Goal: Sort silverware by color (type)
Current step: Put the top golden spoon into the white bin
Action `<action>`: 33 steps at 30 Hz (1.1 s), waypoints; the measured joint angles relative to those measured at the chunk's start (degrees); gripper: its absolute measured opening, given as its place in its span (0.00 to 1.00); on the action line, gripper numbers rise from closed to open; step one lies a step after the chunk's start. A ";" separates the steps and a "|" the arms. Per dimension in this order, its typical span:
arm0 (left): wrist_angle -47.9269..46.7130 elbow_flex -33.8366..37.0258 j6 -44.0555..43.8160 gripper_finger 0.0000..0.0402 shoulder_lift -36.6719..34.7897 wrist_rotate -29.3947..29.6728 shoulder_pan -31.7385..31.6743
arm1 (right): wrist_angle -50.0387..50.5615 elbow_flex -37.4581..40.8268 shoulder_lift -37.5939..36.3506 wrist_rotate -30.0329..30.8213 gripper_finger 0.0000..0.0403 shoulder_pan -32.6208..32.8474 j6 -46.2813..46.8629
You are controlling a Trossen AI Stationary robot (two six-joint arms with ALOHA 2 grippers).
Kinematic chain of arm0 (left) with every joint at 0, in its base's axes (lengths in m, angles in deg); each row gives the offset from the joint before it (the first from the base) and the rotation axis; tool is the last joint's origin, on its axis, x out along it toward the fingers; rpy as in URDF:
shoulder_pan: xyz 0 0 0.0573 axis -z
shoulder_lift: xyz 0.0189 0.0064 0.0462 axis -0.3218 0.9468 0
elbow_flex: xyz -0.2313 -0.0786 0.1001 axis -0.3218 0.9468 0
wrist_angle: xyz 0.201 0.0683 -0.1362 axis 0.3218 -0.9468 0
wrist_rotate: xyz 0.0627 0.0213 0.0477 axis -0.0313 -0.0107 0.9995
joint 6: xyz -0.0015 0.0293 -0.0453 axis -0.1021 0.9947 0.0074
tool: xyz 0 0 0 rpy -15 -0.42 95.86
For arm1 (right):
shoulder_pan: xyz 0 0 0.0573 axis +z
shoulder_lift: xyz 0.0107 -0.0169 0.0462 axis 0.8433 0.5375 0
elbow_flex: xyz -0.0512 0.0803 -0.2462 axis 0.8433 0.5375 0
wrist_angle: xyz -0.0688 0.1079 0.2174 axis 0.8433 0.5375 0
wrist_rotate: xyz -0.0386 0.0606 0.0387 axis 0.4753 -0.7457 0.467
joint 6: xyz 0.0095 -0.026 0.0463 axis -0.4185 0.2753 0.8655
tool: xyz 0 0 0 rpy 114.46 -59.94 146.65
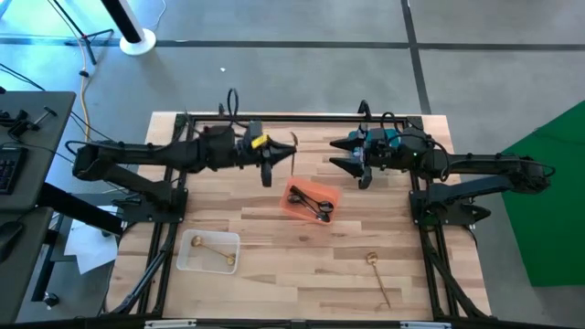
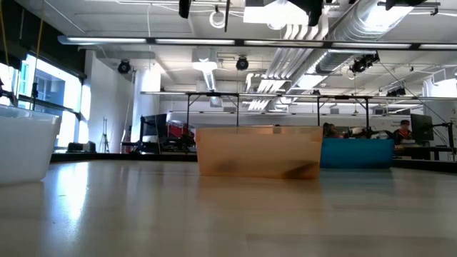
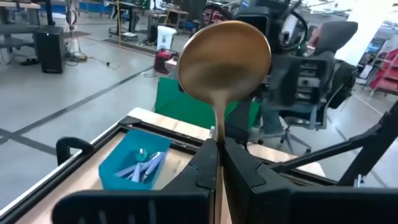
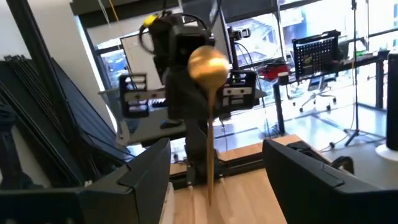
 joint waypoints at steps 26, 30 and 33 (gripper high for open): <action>23.76 13.51 2.45 0.00 0.20 -4.80 2.09 | -0.32 0.00 0.00 0.51 0.59 4.13 -2.52; 23.78 13.51 2.49 0.00 0.20 -4.80 2.08 | -0.32 0.00 0.00 0.57 0.59 4.13 -2.38; 23.78 13.51 2.51 0.00 0.20 -4.84 2.05 | -0.32 0.00 0.00 0.59 0.59 4.13 -2.26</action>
